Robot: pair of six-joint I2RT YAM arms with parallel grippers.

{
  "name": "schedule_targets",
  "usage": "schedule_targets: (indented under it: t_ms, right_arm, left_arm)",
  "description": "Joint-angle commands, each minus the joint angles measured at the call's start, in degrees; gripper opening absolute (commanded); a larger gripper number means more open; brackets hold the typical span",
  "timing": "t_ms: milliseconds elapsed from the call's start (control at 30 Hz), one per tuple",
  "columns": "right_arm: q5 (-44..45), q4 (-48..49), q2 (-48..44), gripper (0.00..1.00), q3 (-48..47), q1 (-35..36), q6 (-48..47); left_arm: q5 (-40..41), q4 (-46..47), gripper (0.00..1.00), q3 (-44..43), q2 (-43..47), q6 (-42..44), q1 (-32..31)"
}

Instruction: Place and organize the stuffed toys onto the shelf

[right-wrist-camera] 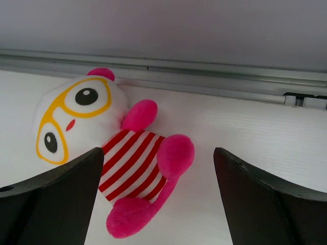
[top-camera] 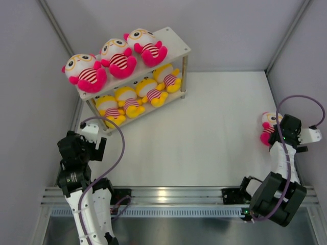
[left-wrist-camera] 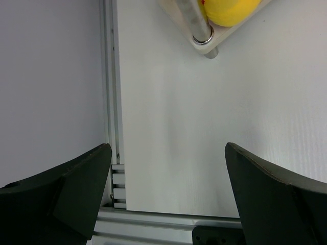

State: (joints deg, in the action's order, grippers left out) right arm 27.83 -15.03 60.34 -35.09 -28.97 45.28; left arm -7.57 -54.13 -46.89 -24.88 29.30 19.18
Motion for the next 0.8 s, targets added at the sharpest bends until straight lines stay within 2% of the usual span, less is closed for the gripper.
schedule_targets:
  t_ms: [0,167,300,400,600,633,700,733,767]
  right_arm:
    - [4.43,2.89,0.04,0.88,0.46,-1.43,4.29]
    - [-4.53,6.14,4.52,0.88,1.69,-4.94,7.1]
    - [-6.91,8.43,6.28,0.86,2.13,-5.22,7.9]
    - [-8.84,12.02,9.09,0.81,2.75,-5.22,8.33]
    - [-13.16,16.94,15.07,0.52,2.74,-5.22,7.2]
    - [-13.33,19.4,15.07,0.38,3.1,-5.22,5.8]
    - [-14.73,23.44,15.25,0.21,3.98,-5.13,3.52]
    - [-16.13,25.12,15.95,0.04,3.89,-5.04,1.15]
    - [-17.02,25.13,16.3,0.0,2.67,-4.69,0.26]
  left_arm:
    - [0.89,0.96,0.99,-0.74,0.45,0.06,-0.37]
    - [1.51,1.04,0.99,-0.92,0.36,0.15,-0.37]
    - [1.77,0.87,0.99,-1.18,0.1,0.32,-0.37]
    - [1.77,0.95,0.99,-1.53,-0.08,0.32,-0.28]
    - [2.83,0.95,0.99,-2.32,-1.13,0.67,-0.28]
    - [3.09,0.95,0.99,-2.59,-1.31,0.76,-0.28]
    - [3.18,0.95,0.99,-2.76,-1.4,0.76,-0.28]
    - [2.74,0.87,0.99,-2.5,-1.48,0.59,-0.2]
    - [2.22,0.95,0.99,-2.41,-1.57,0.5,-0.28]
